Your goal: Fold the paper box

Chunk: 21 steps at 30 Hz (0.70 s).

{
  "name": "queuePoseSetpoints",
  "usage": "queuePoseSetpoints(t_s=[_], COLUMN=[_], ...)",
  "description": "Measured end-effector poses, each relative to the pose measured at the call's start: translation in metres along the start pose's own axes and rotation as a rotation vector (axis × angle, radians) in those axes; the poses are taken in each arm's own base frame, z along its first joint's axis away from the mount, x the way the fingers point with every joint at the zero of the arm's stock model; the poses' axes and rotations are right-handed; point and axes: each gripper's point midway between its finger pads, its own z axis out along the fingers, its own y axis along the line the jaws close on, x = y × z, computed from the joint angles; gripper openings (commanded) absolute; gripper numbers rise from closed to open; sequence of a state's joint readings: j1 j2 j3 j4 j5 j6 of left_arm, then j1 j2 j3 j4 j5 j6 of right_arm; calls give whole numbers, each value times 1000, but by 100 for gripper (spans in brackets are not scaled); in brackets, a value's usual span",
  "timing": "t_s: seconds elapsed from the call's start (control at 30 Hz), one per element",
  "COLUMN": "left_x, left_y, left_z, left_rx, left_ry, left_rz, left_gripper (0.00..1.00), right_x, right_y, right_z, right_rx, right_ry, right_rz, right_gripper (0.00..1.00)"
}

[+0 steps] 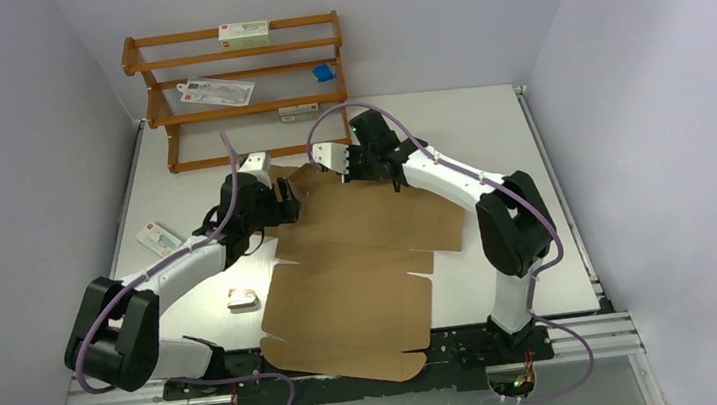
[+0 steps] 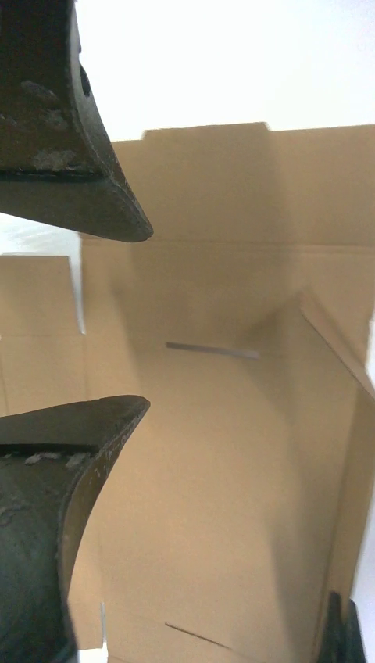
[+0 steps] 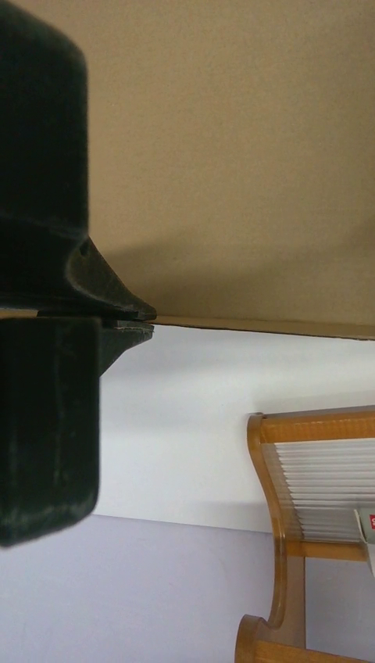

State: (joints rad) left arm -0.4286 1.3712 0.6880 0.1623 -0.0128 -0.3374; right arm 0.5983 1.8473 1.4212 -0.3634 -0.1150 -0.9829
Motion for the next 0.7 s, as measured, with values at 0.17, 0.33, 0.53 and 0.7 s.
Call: queuePoseSetpoints(t_s=[0.17,0.33,0.53,0.7], left_x=[29,61,72,86], left_y=[10,21,23,20], left_z=[-5,-15,-15,-12], left_rx=[-32,-58,-60,-35], left_ry=[56,112,139,188], left_rz=[-44,-70,-75,-78], left_gripper=[77,76,68,57], right_x=[1,-1,-3,-4], right_y=[-3,-7,-7,-8], right_z=[-1,-11,-23,-23], right_rx=[8,40,81,91], right_ry=[0,-10,-37,-43], right_rz=[-4,-7,-12,-14], right_gripper=[0,0,0,0])
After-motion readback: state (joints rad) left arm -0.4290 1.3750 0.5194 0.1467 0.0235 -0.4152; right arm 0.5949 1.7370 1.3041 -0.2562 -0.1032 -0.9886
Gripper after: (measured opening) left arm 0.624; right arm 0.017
